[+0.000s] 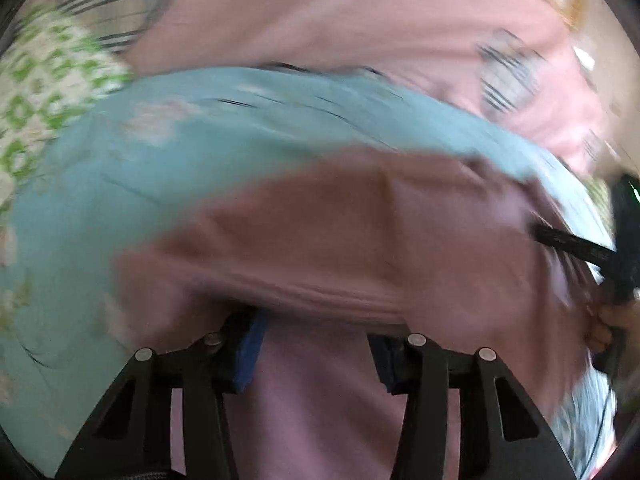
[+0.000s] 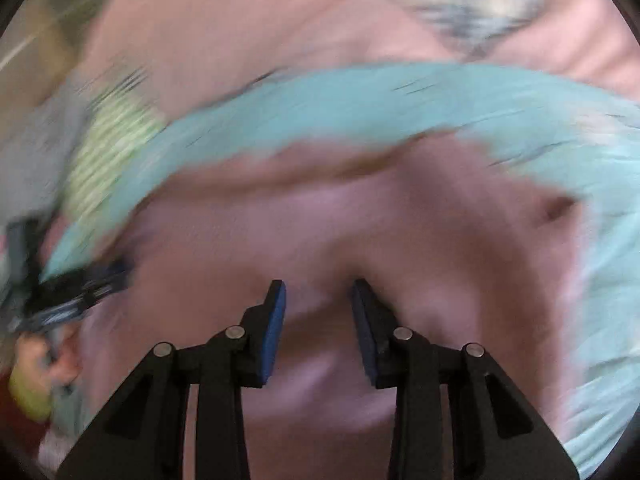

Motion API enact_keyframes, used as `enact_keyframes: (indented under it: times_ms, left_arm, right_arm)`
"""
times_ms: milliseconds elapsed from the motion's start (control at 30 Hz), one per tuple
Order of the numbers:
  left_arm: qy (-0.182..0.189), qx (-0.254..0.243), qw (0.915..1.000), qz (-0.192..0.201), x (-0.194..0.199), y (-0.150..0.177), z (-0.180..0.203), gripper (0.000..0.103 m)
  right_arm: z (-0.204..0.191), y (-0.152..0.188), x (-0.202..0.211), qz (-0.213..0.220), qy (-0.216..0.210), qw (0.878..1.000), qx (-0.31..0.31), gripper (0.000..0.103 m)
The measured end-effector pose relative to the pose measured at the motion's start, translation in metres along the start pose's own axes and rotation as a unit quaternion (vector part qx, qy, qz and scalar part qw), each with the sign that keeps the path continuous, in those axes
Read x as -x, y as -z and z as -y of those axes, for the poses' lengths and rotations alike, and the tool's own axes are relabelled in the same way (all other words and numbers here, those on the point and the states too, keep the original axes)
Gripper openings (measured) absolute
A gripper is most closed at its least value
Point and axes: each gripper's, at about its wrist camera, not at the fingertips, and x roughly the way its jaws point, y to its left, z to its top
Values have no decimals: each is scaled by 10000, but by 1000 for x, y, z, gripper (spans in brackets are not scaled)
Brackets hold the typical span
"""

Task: Fold small clothes

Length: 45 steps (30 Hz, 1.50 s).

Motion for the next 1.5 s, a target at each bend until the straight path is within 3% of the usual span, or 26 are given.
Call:
enact_keyframes:
  times_ms: [67, 133, 167, 200, 300, 400, 533, 633, 700, 767, 867, 1000, 1100, 1233, 1500]
  left_arm:
    - [-211, 445, 9986, 189, -4, -15, -30, 47]
    - [-259, 786, 9962, 282, -4, -19, -49, 46]
    - [-420, 935, 9942, 320, -4, -20, -56, 49]
    - [-564, 1086, 9919, 331, -4, -19, -62, 53]
    - [-341, 1505, 9874, 353, 4, -8, -77, 51]
    - [-286, 1339, 9895, 470, 31, 10, -60, 51]
    - [197, 1057, 9926, 565, 71, 41, -20, 52]
    - [514, 774, 9951, 352, 81, 69, 9, 54]
    - [479, 539, 9972, 176, 79, 84, 23, 54]
    - [71, 266, 9996, 61, 70, 94, 30, 54]
    - [-251, 355, 9990, 128, 66, 94, 16, 50]
    - [-683, 704, 9950, 199, 70, 86, -17, 45]
    - [-372, 1025, 9938, 227, 87, 93, -33, 45]
    - [-293, 994, 9942, 284, 110, 107, -28, 46]
    - [24, 1340, 9904, 330, 148, 148, -21, 51]
  right_arm:
    - [28, -7, 6, 312, 77, 9976, -606, 35]
    - [48, -7, 11, 565, -174, 9919, -1123, 35]
    - [54, -3, 19, 713, 161, 9886, -1317, 35]
    - [52, -1, 23, 802, 213, 9868, -1391, 35]
    - [52, 14, 45, 947, -146, 9830, -1564, 36]
    - [36, 28, 63, 1013, -317, 9851, -1351, 36]
    - [24, 56, 83, 898, -574, 9882, -1104, 39]
    - [10, 77, 85, 670, -681, 9916, -867, 47]
    - [1, 92, 83, 416, -445, 9961, -638, 49]
    - [2, 106, 81, 151, 103, 9988, -461, 49]
    - [21, 124, 87, -75, 848, 9955, -425, 48]
    - [39, 133, 103, 64, 857, 9946, -580, 47]
    - [38, 134, 117, 279, 704, 9941, -772, 49]
    - [19, 135, 129, 603, 288, 9941, -857, 49]
    - [-22, 150, 132, 662, -333, 9941, -786, 49]
